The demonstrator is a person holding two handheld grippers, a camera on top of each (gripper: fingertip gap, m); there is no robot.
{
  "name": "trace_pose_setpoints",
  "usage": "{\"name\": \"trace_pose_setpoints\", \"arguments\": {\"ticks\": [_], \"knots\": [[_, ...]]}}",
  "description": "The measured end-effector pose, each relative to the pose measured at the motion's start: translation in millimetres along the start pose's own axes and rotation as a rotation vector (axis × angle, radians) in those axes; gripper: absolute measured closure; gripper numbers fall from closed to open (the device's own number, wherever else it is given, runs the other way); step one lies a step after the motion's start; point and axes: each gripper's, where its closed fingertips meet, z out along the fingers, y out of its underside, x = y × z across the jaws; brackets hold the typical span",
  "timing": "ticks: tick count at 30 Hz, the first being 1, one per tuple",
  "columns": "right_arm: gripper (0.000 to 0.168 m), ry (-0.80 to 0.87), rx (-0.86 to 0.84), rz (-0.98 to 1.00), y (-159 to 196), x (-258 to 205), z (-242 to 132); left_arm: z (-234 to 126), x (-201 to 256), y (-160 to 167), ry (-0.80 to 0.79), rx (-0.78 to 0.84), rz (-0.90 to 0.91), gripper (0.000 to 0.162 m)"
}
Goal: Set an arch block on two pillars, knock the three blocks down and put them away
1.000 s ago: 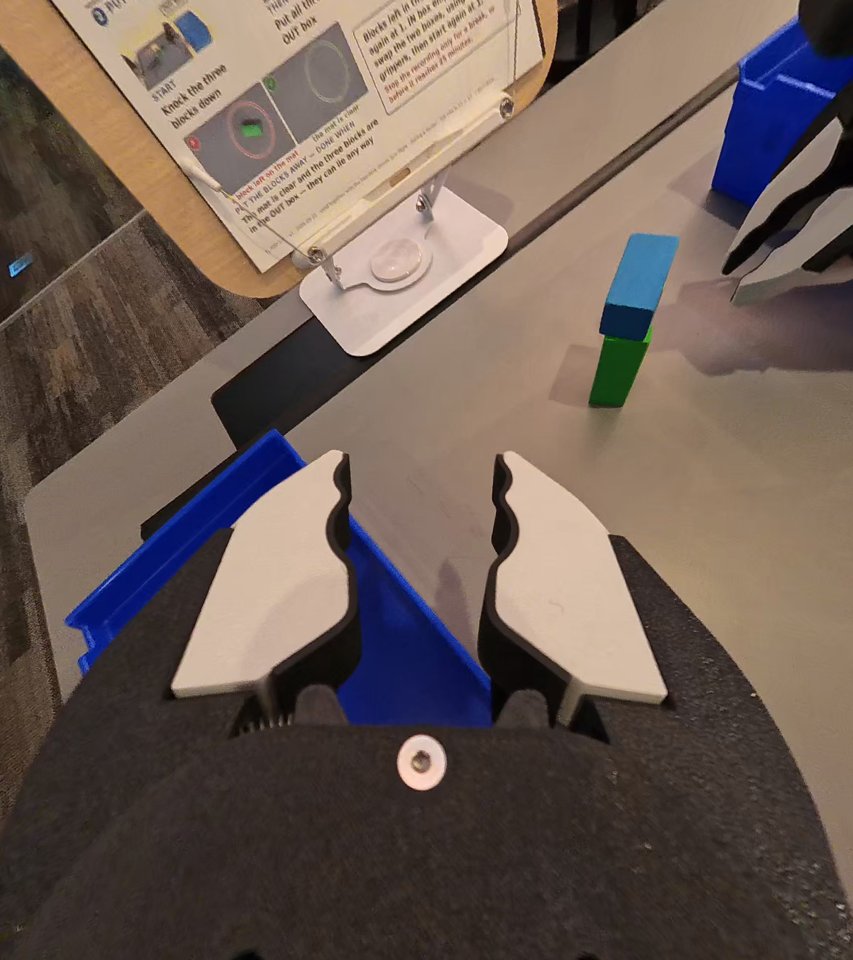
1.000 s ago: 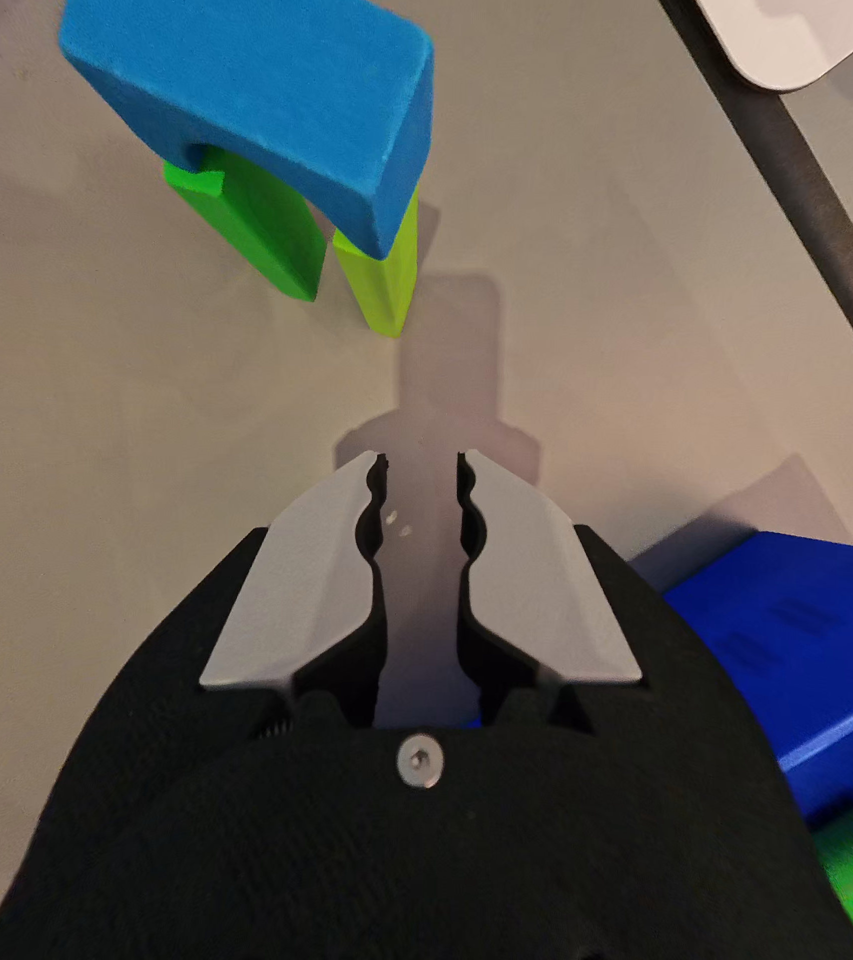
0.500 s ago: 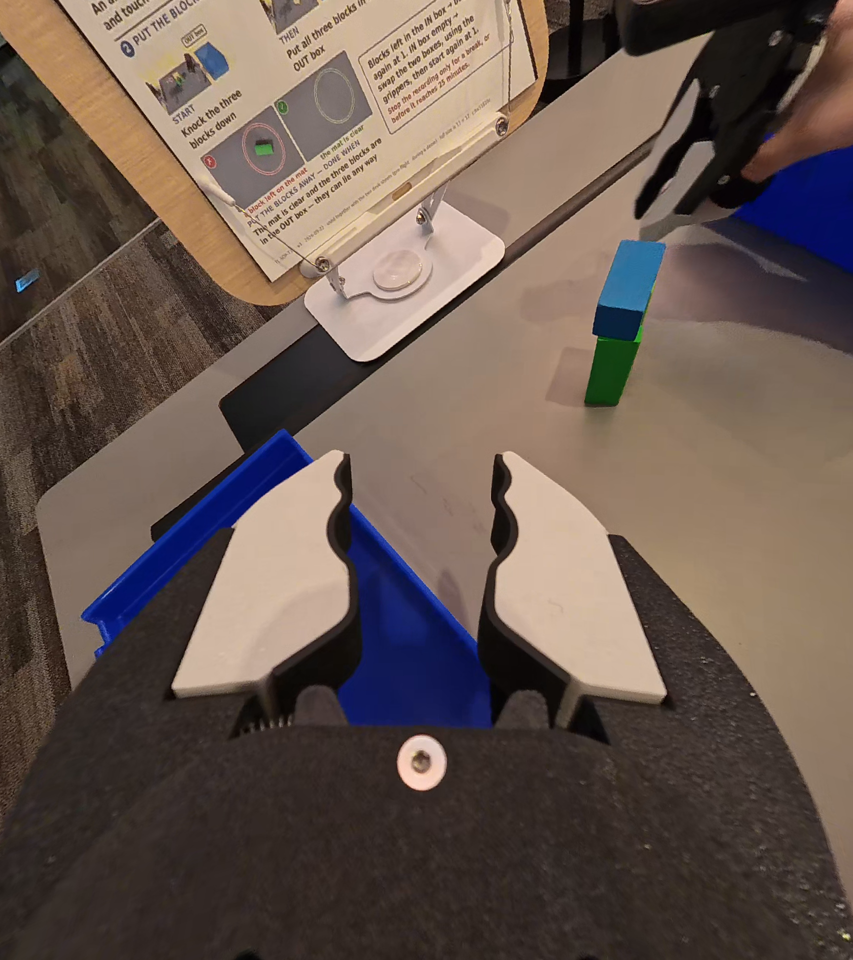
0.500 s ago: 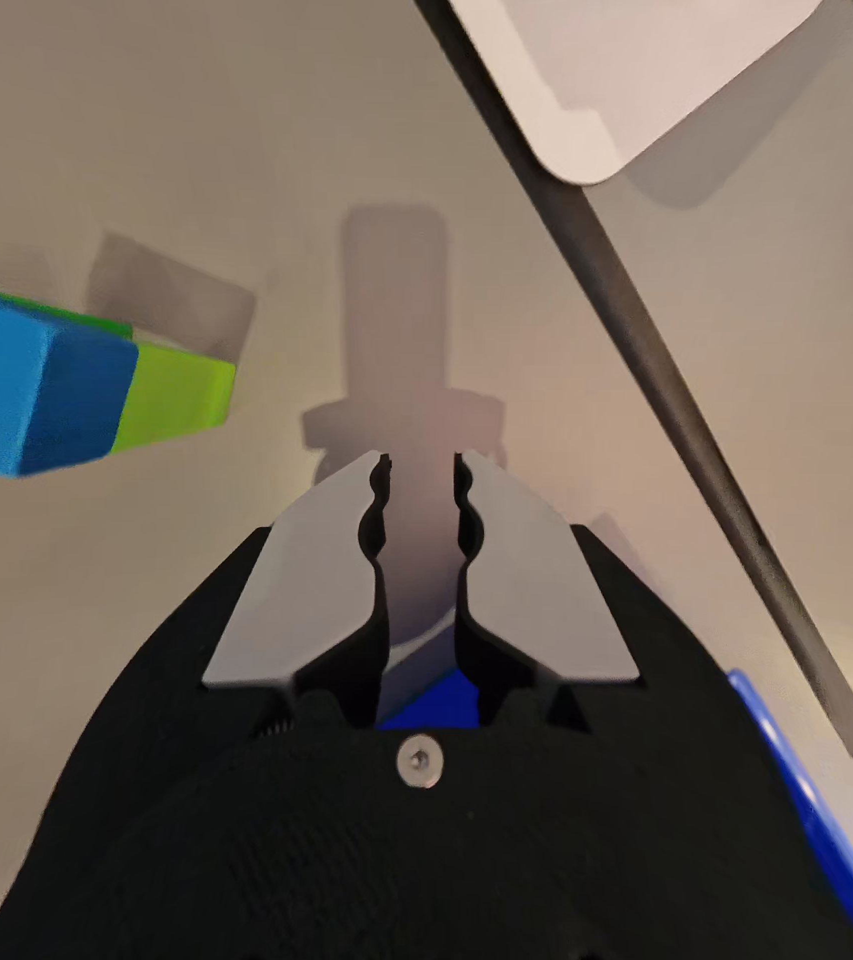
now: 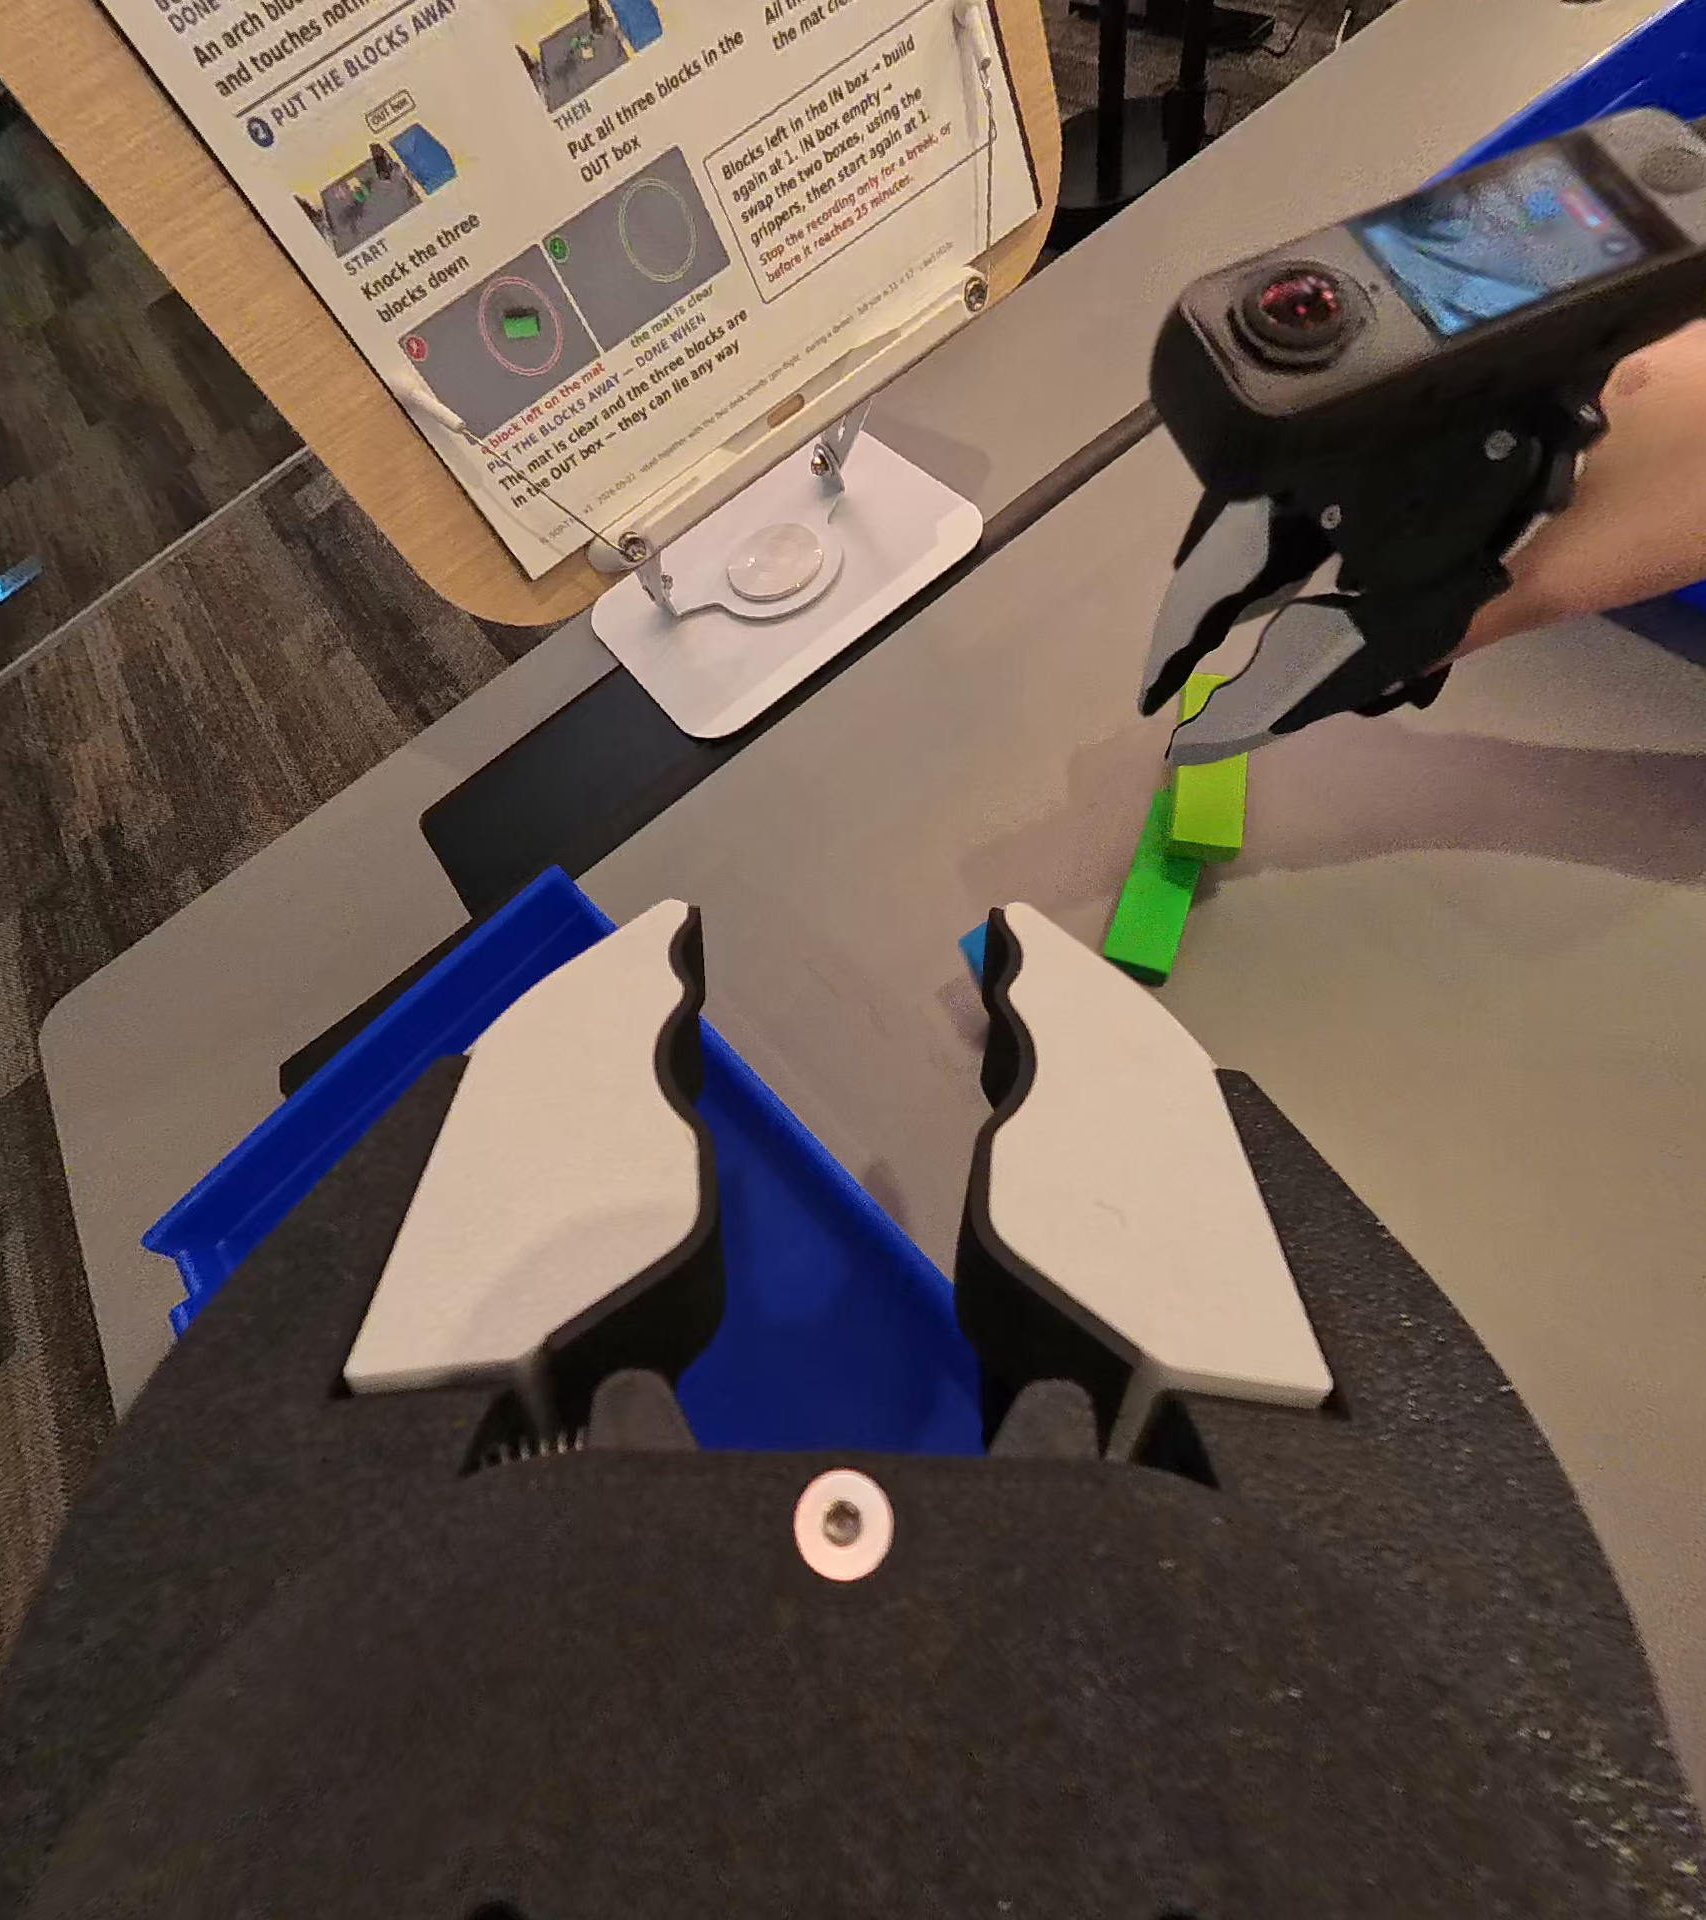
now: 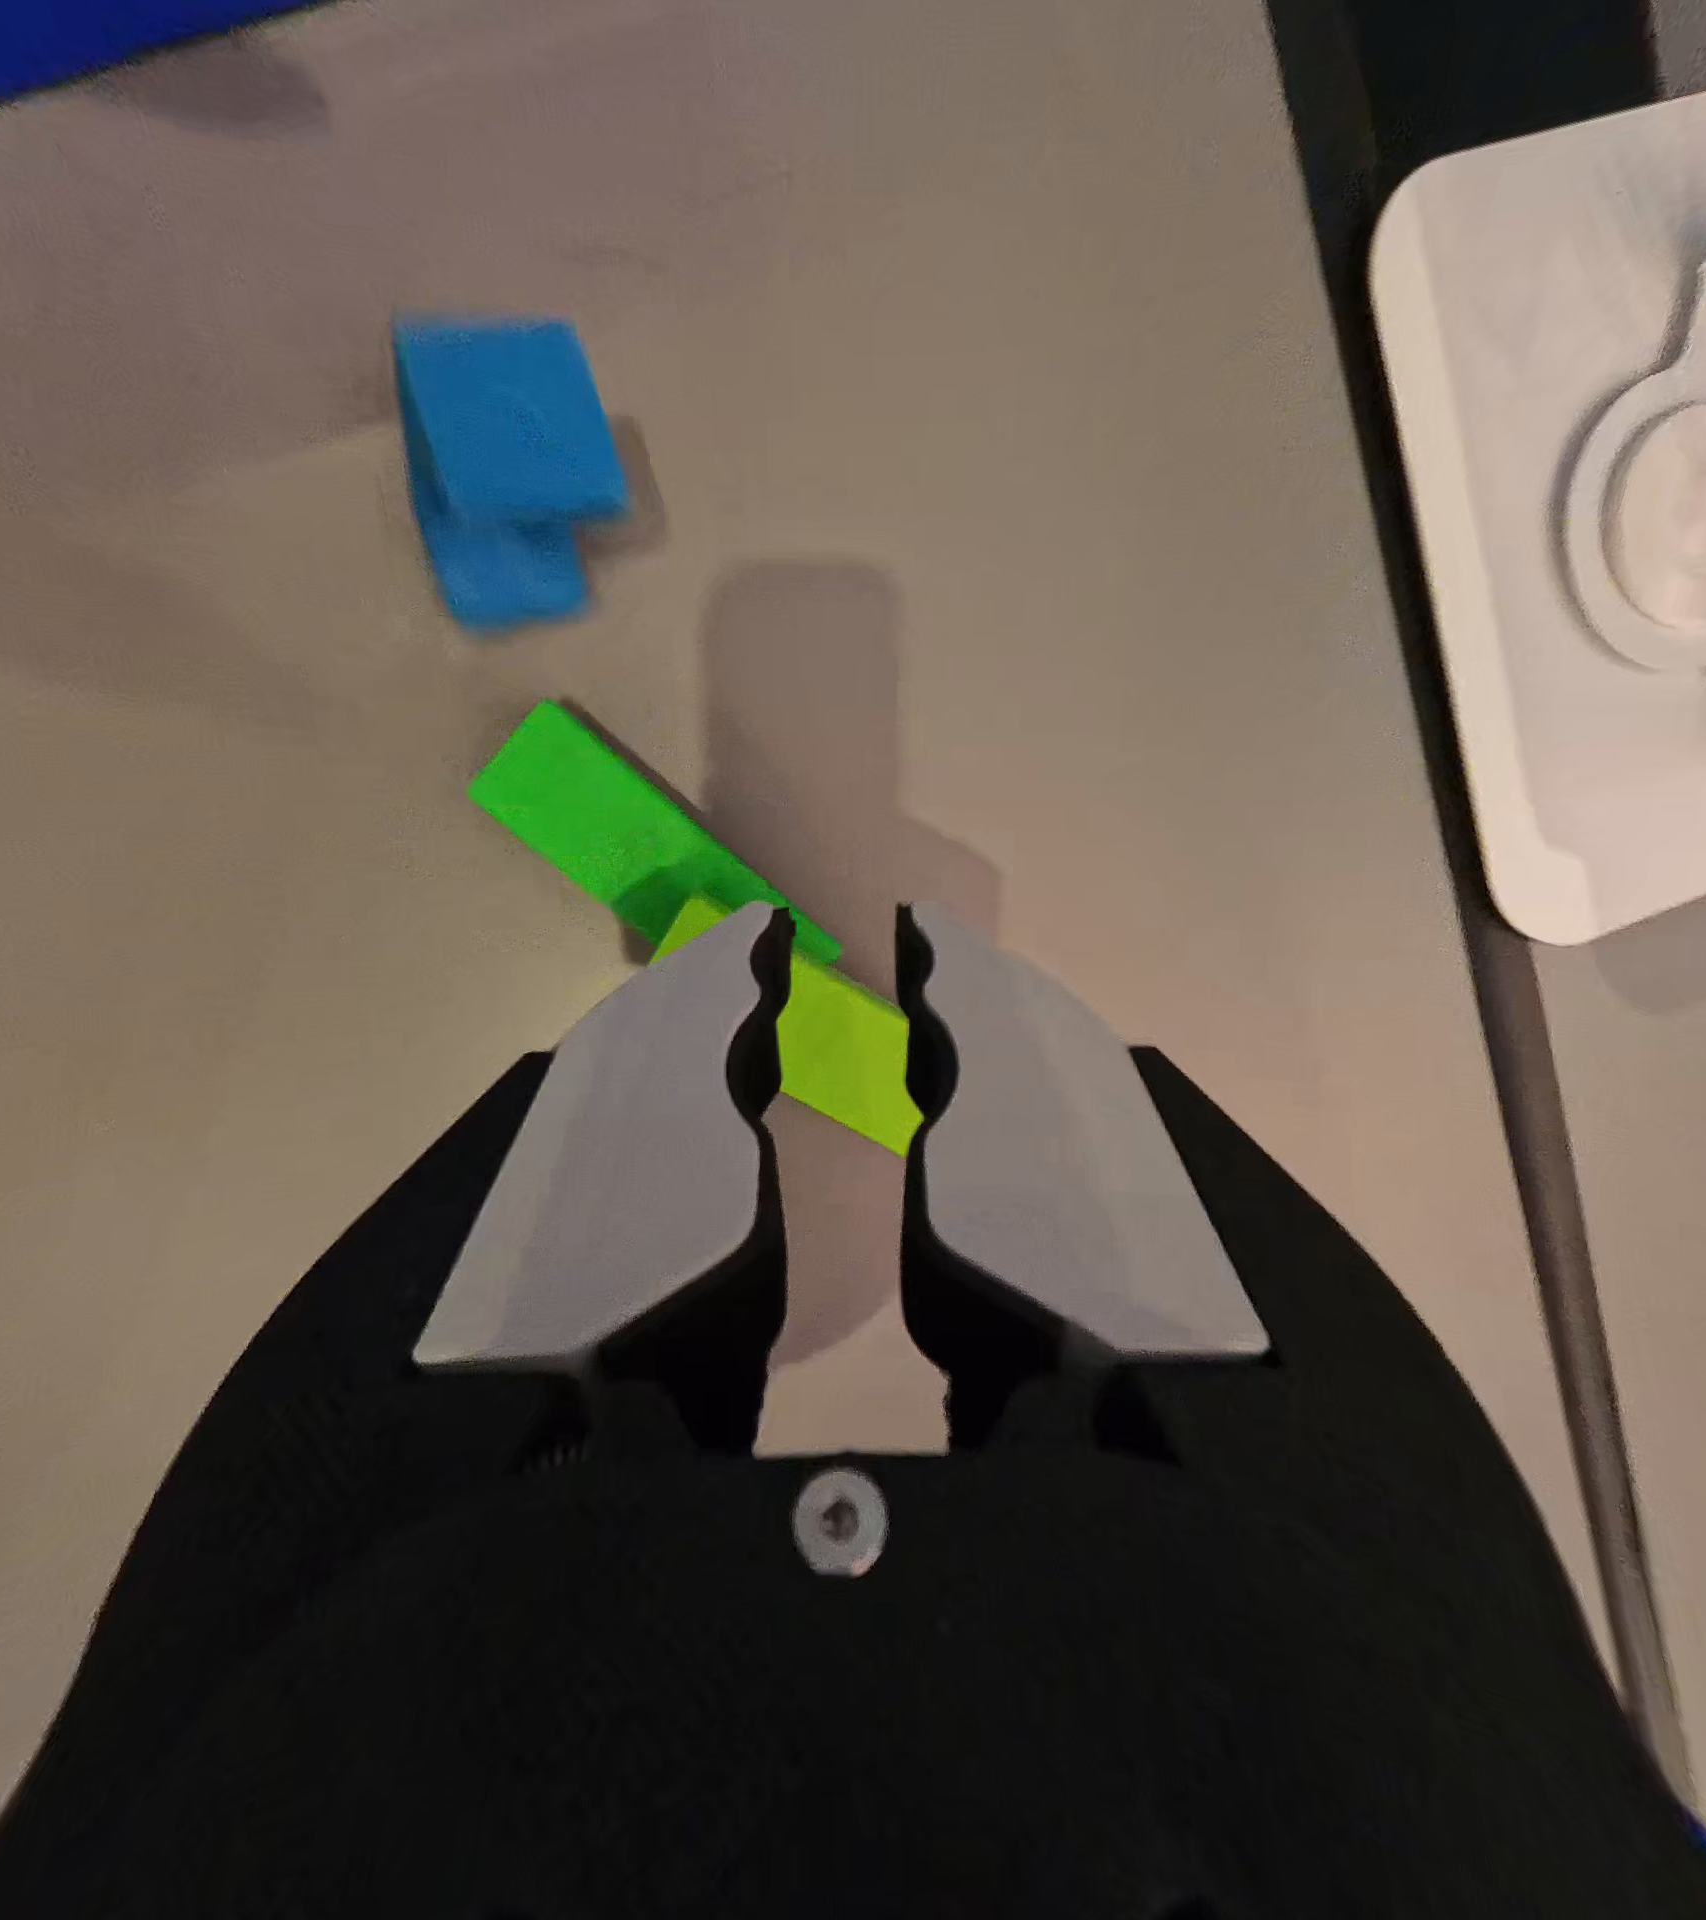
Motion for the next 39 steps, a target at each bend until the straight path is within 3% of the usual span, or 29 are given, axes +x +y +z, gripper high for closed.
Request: {"name": "trace_pose_setpoints", "arguments": {"ticks": [3,10,13,16,18,20,23,32,39], "knots": [[0.147,0.089,0.058,0.028,-1.7,-5.3,-14.4,-5.4,-1.4,-0.3,0.005,0.013,-0.007,0.11],[0.143,0.047,0.288,0.113,24.5,-55.5,-53.1,-13.2,-6.1,5.5,0.017,0.007,-0.03,0.11],[0.137,0.077,0.269,0.057,46.3,-65.5,-59.0,-12.4,-4.3,5.5,0.027,0.006,-0.031,0.11],[0.126,0.081,0.173,0.122,68.7,-55.2,-59.1,-8.1,1.2,6.4,0.043,-0.01,-0.016,0.11],[0.122,0.045,0.142,0.124,73.1,-45.6,-55.3,-3.8,5.9,7.3,0.053,-0.024,-0.001,0.11],[0.106,0.021,0.109,0.086,72.5,-34.3,-46.5,0.6,10.5,8.2,0.064,-0.039,0.012,0.11],[0.091,0.008,0.064,0.188,65.4,-19.0,-25.6,5.6,15.3,8.2,0.069,-0.051,0.023,0.109],[0.053,0.093,-0.067,0.213,78.0,-10.7,24.8,4.8,16.4,6.6,0.076,-0.042,0.028,0.11],[0.061,-0.043,-0.142,0.278,88.6,-15.9,36.7,3.2,14.7,6.9,0.068,-0.042,0.03,0.11]]}}
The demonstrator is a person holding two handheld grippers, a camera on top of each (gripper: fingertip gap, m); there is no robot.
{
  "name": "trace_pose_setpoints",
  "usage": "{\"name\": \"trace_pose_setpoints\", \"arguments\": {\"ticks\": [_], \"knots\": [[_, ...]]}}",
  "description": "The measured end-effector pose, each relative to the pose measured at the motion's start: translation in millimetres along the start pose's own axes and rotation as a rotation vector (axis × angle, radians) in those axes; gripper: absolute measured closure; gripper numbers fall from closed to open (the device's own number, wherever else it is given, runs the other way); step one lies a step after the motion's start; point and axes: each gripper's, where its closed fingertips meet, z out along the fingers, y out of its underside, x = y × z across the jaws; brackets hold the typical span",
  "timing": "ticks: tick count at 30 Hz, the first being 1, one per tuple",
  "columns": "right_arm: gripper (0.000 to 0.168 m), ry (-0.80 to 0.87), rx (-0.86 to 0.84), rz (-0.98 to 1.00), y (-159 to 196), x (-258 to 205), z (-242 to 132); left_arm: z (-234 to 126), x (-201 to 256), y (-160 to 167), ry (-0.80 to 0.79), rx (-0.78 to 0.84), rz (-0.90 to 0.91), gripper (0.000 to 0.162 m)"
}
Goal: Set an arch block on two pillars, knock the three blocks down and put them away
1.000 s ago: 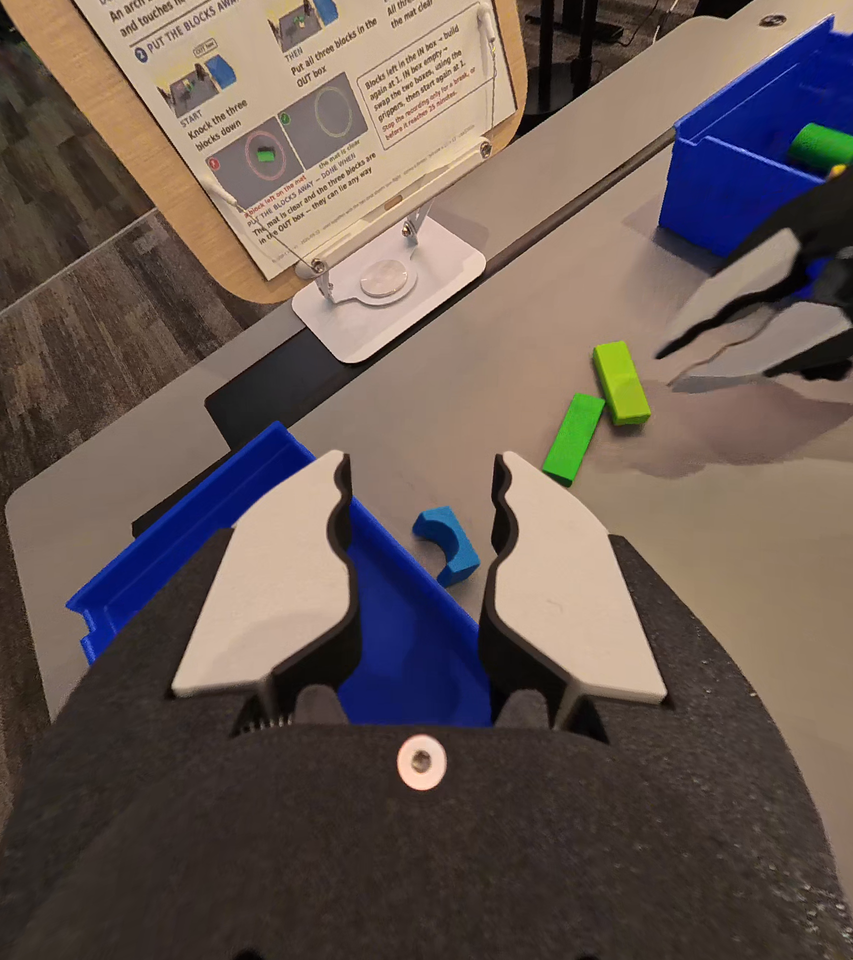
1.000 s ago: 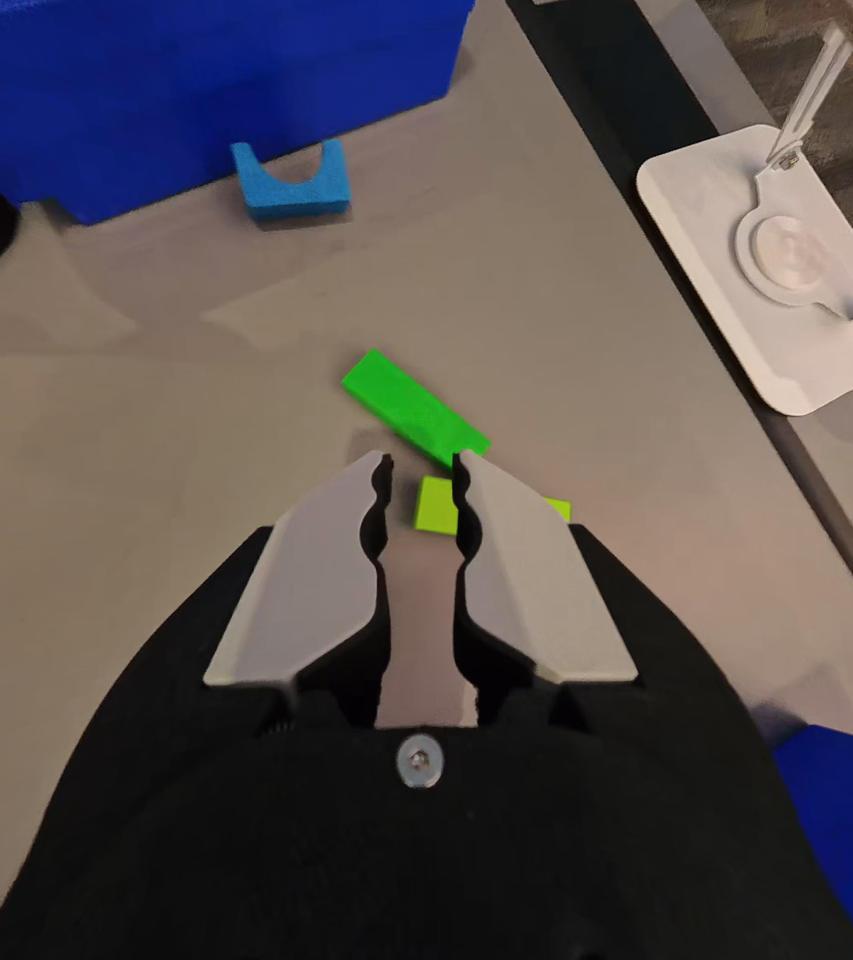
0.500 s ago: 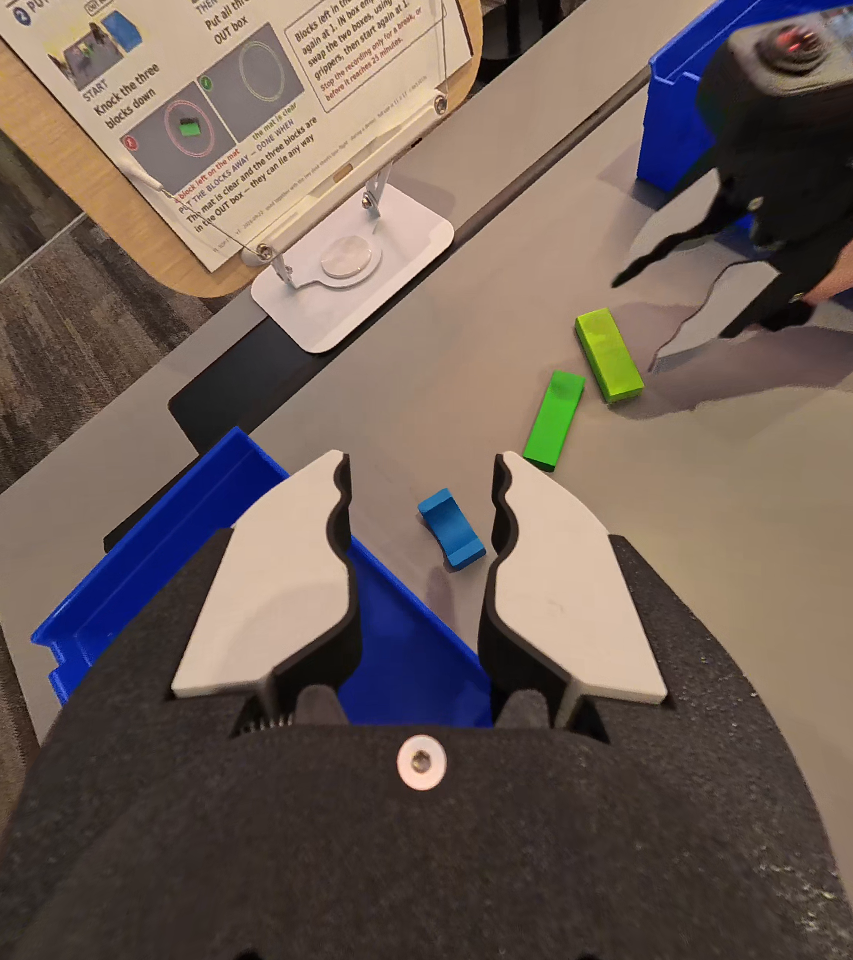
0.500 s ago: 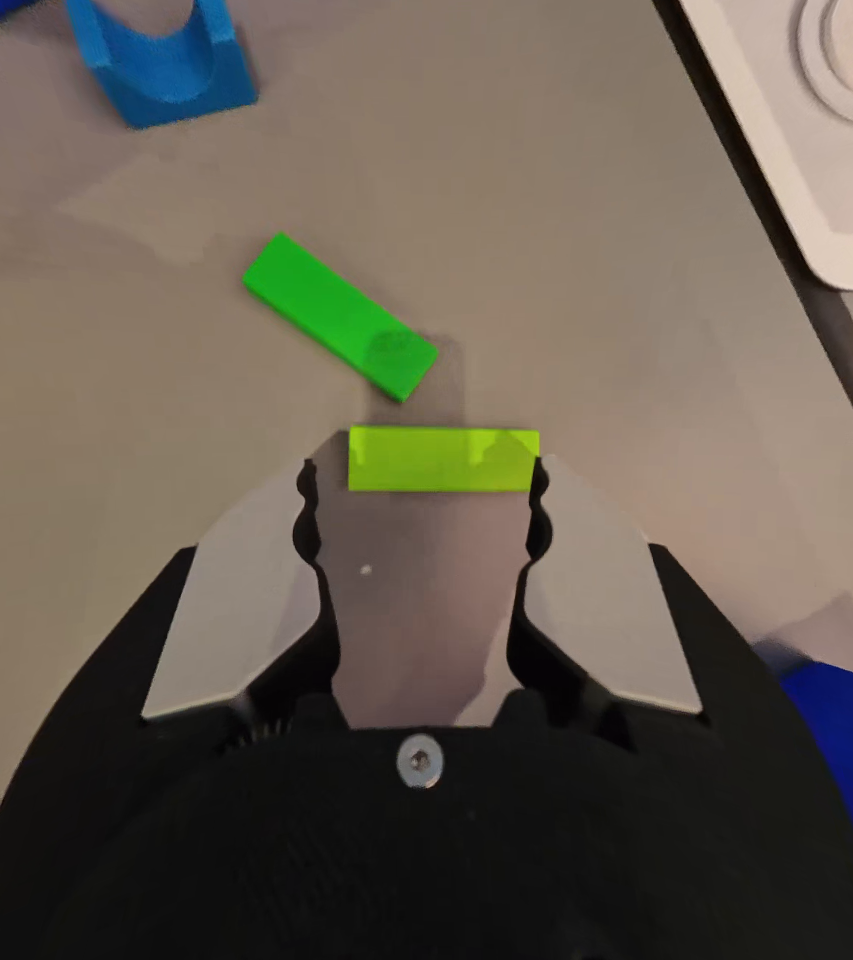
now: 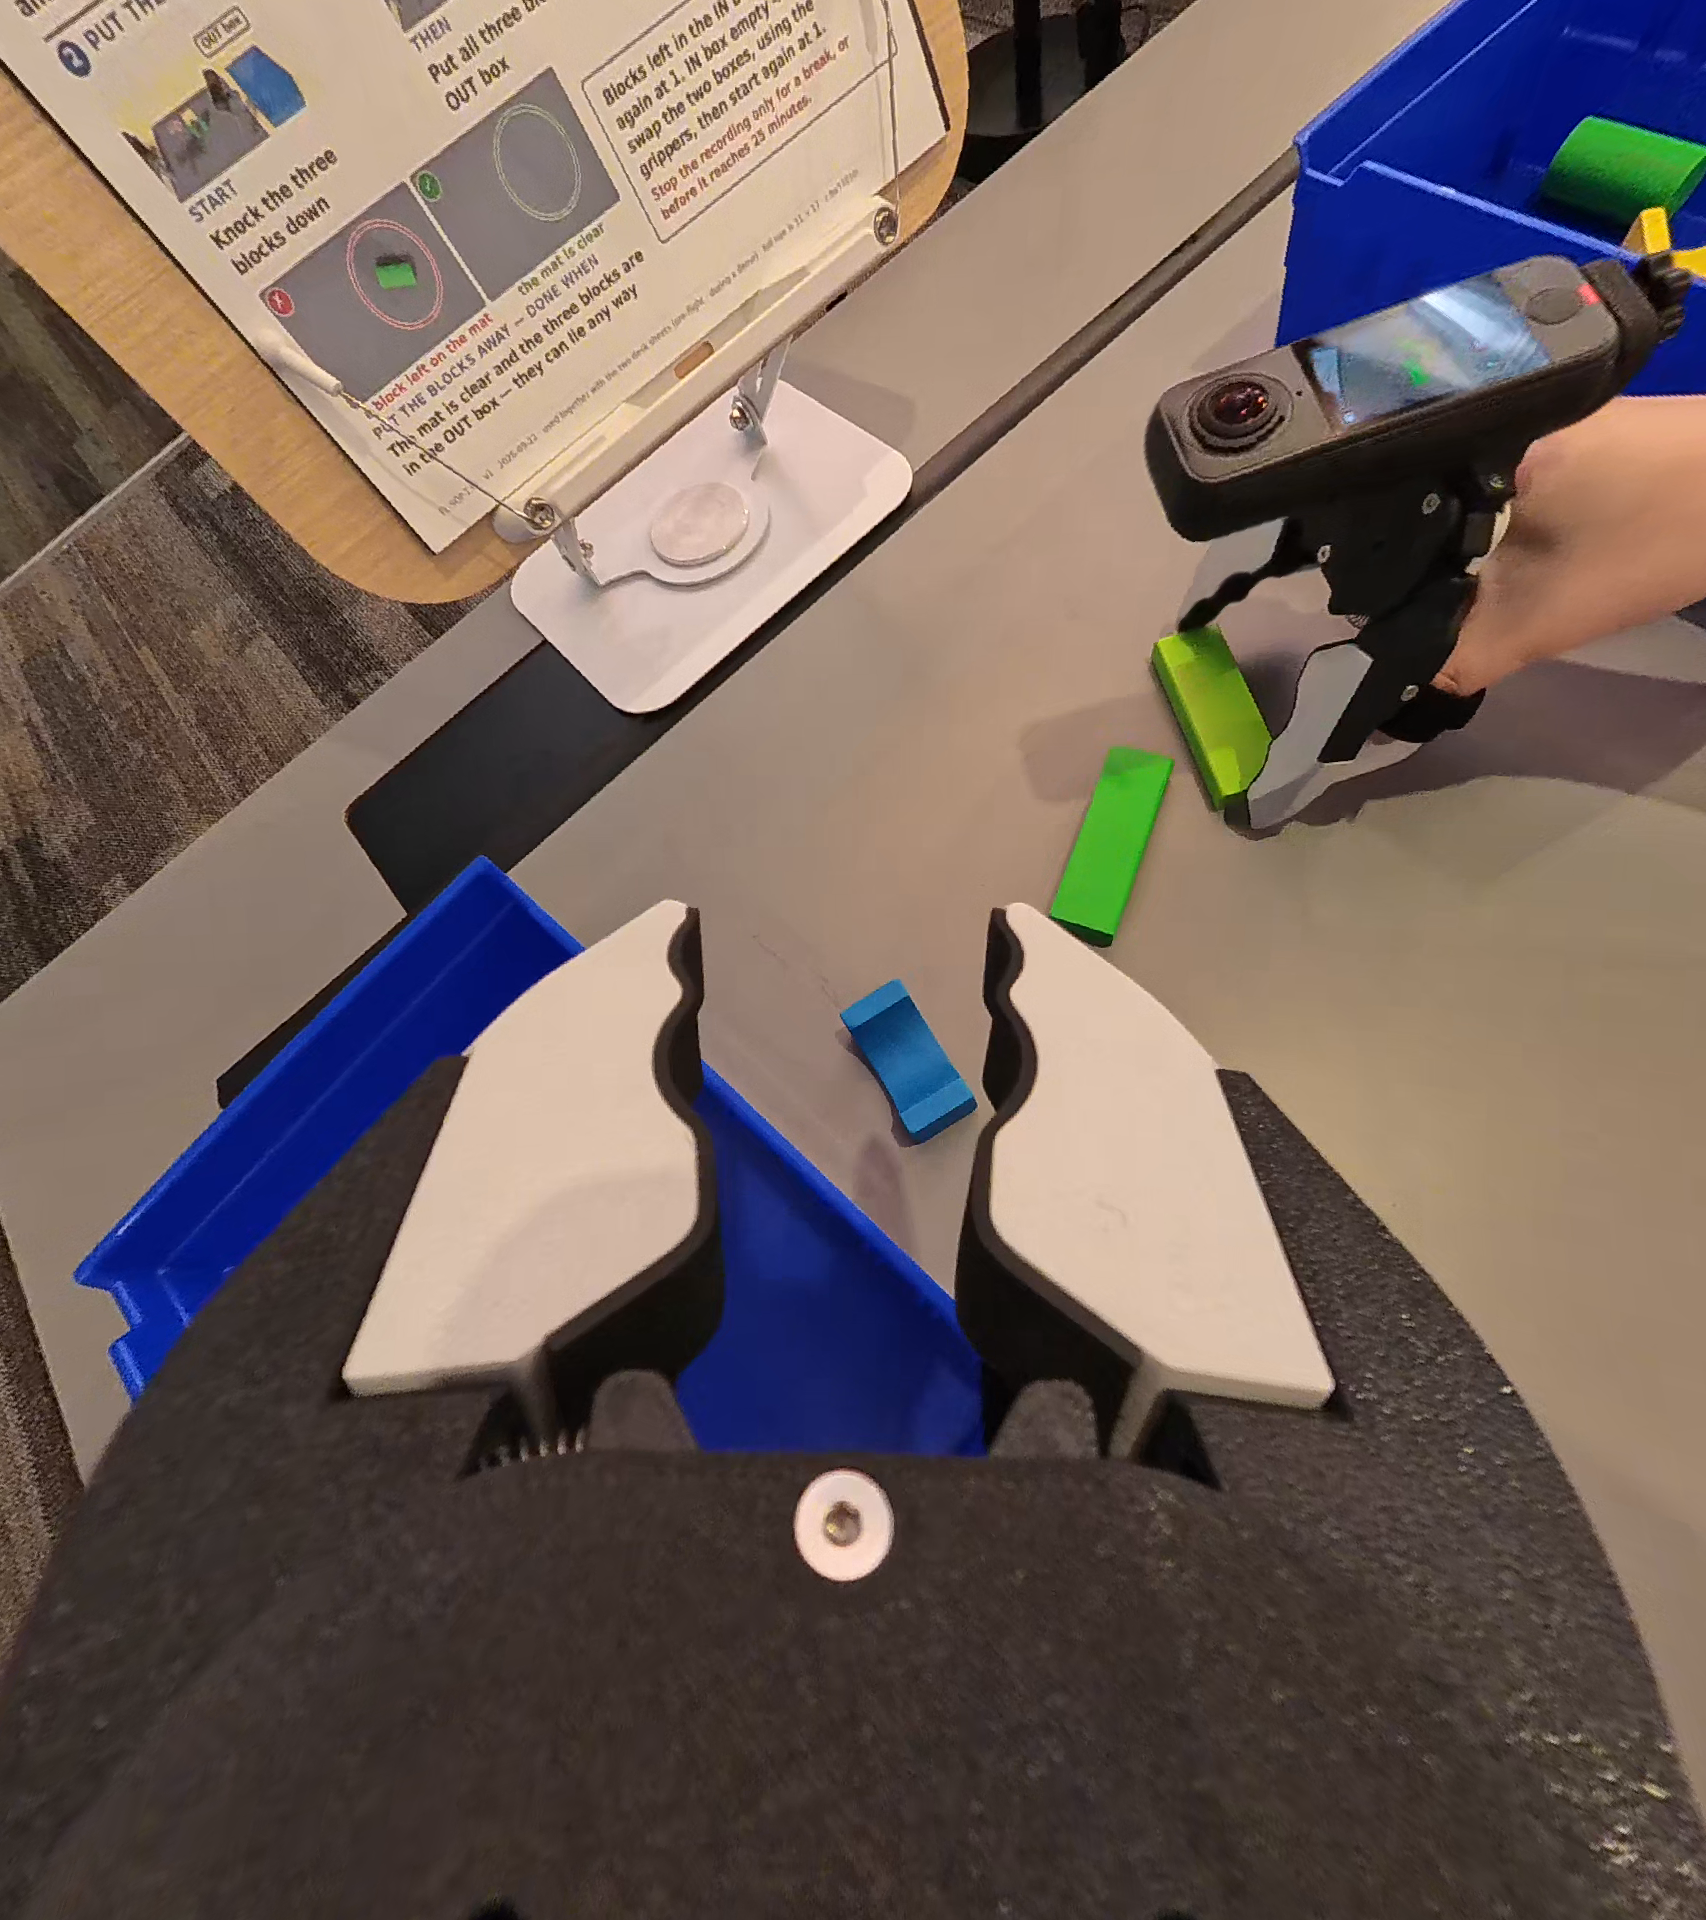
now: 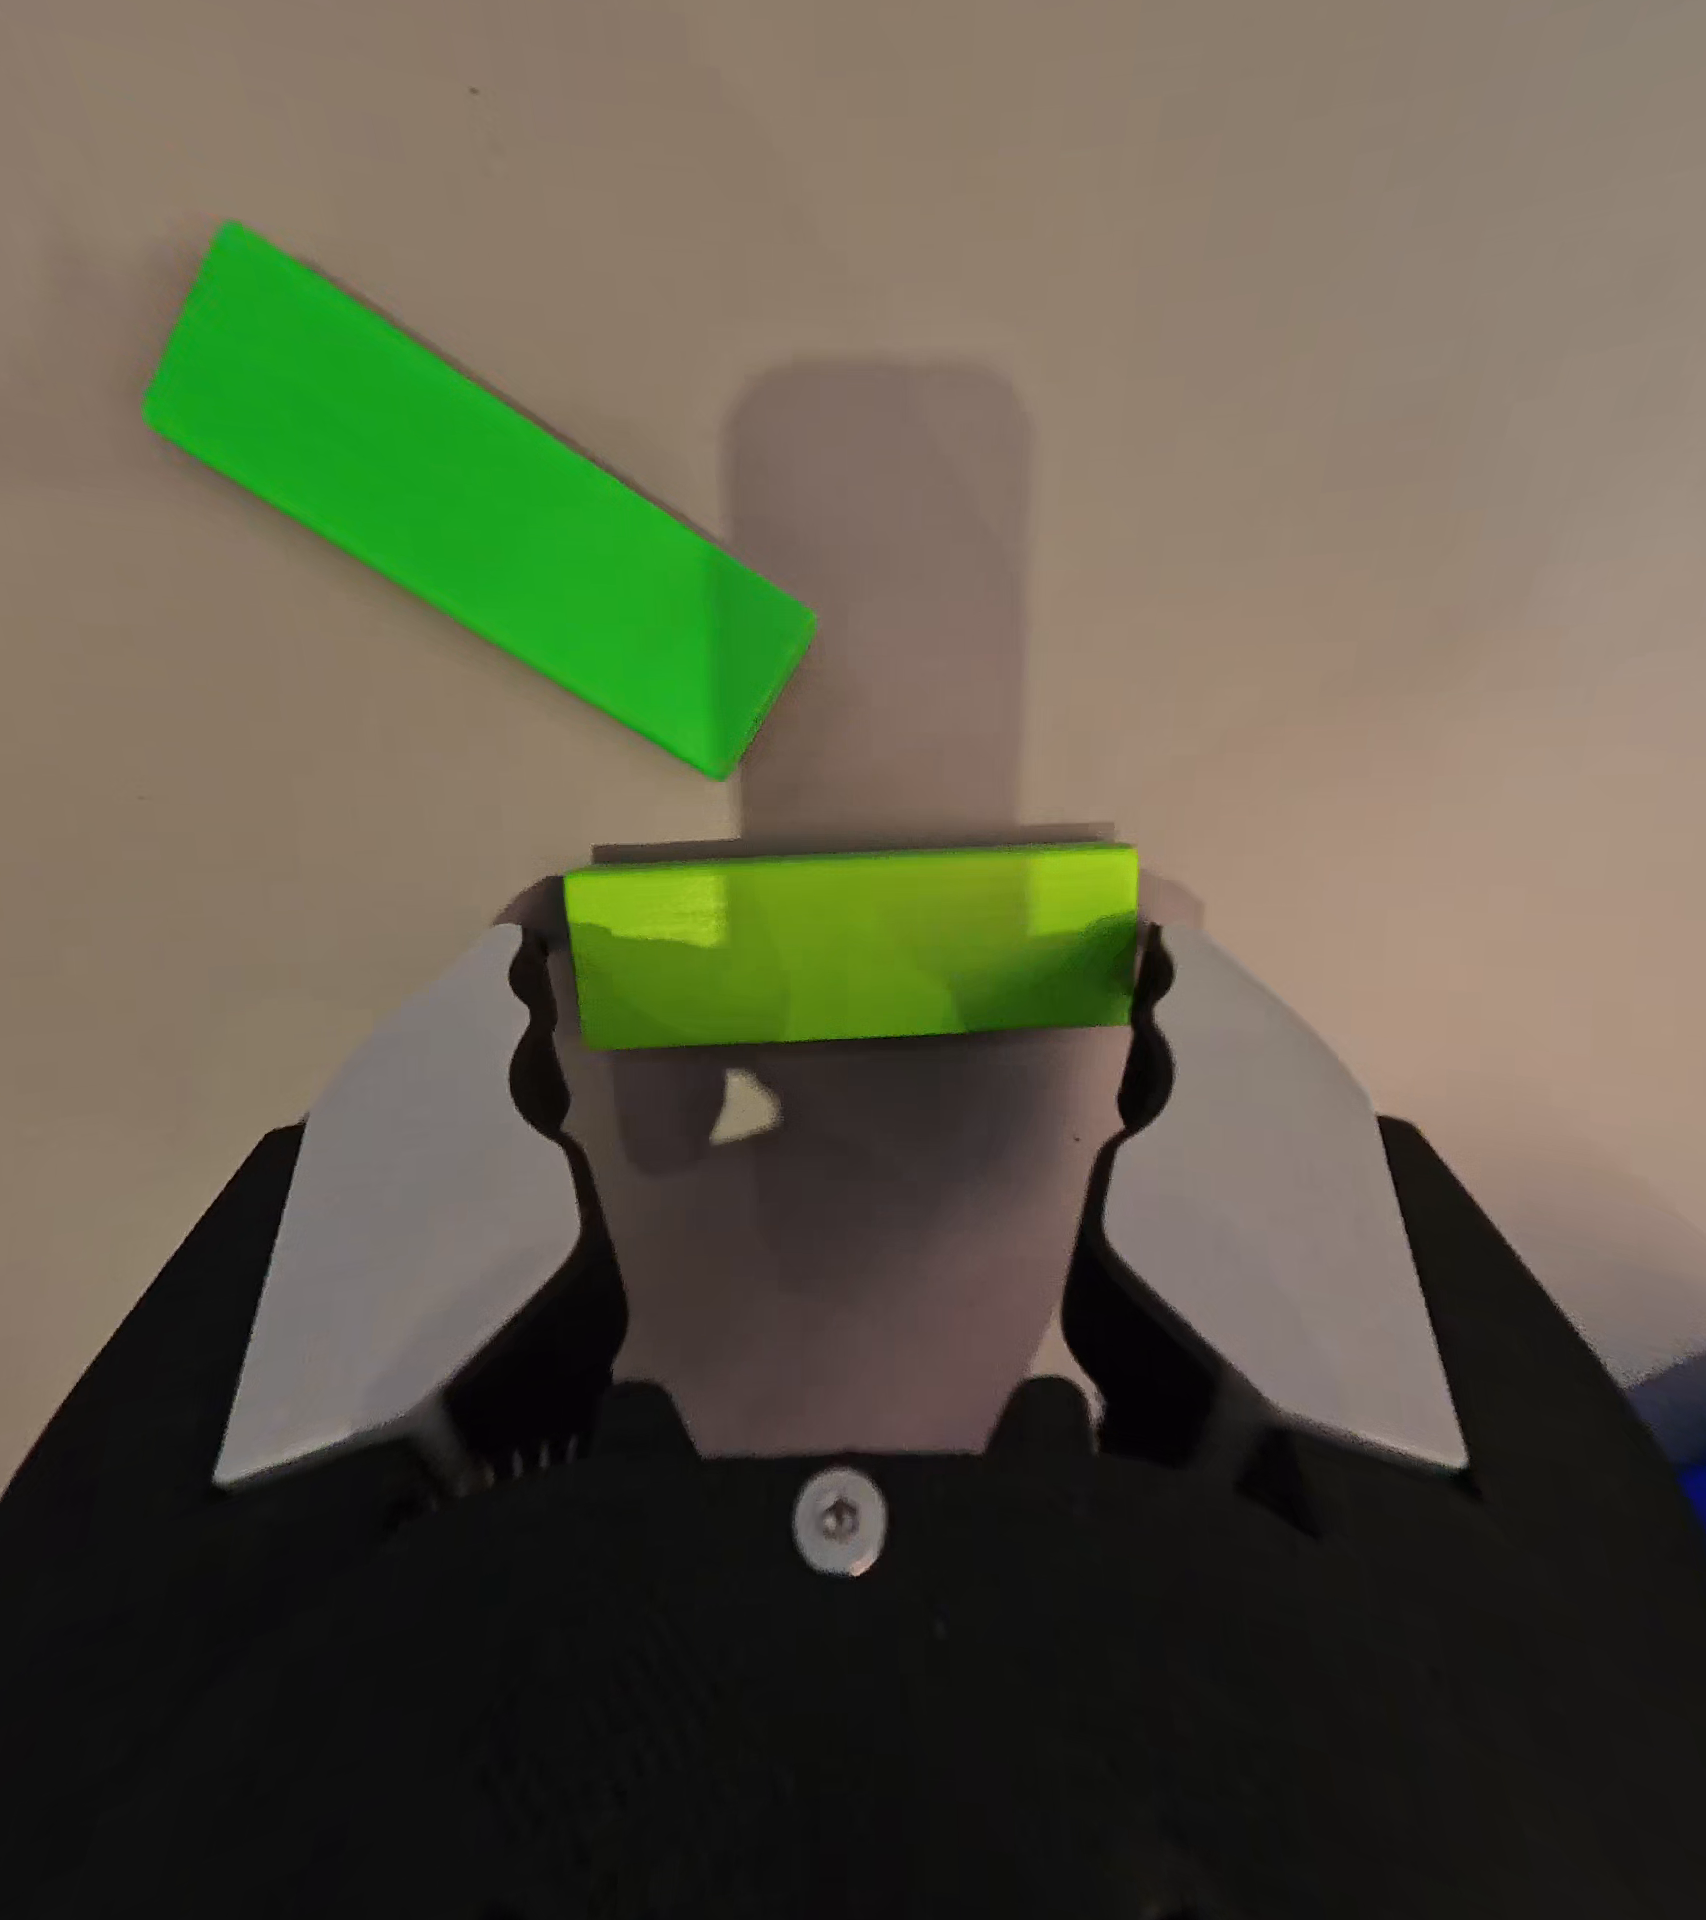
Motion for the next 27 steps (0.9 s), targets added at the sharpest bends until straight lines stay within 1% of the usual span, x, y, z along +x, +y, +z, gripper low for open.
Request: {"name": "trace_pose_setpoints", "arguments": {"ticks": [5,8,10,12,14,15,16,17,19,22,24,25,27], "knots": [[0.063,-0.017,-0.027,0.001,4.3,-1.9,-0.9,0.5,0.1,-0.1,-0.002,-0.002,0.0,0.11],[0.065,-0.024,-0.026,-0.048,6.5,-5.4,-2.7,1.9,1.1,0.2,-0.002,-0.008,0.005,0.11],[0.065,-0.037,-0.05,-0.116,13.3,-8.5,-5.1,2.6,2.6,0.0,0.0,-0.01,0.009,0.11],[0.066,-0.056,-0.079,-0.227,23.0,-14.2,-9.7,3.3,4.4,0.0,0.004,-0.013,0.015,0.11],[0.066,-0.019,-0.102,-0.309,31.2,-12.0,-16.6,3.9,6.0,-0.3,0.009,-0.014,0.019,0.11],[0.066,0.019,-0.1,-0.314,32.5,-8.5,-21.2,3.9,6.6,-0.6,0.012,-0.014,0.02,0.11],[0.066,0.055,-0.093,-0.271,32.9,-4.7,-26.2,3.8,6.8,-0.7,0.013,-0.013,0.02,0.11],[0.066,0.084,-0.074,-0.181,31.8,-2.0,-31.2,3.5,7.0,-1.0,0.014,-0.011,0.02,0.11],[0.067,0.115,0.003,0.092,27.7,0.2,-40.1,2.9,6.8,-1.6,0.015,-0.007,0.017,0.11],[0.067,0.017,0.166,0.456,13.4,-11.7,-45.7,3.5,6.3,-1.5,0.013,-0.009,0.013,0.11],[0.071,0.003,0.209,0.55,7.4,-15.3,-43.8,4.7,6.9,-0.7,0.012,-0.016,0.015,0.11],[0.073,0.041,0.194,0.556,9.2,-13.9,-40.1,5.0,7.6,-0.4,0.012,-0.019,0.017,0.11],[0.089,0.087,0.121,0.524,16.0,-17.5,-28.9,4.7,9.0,0.2,0.013,-0.023,0.022,0.11]]}}
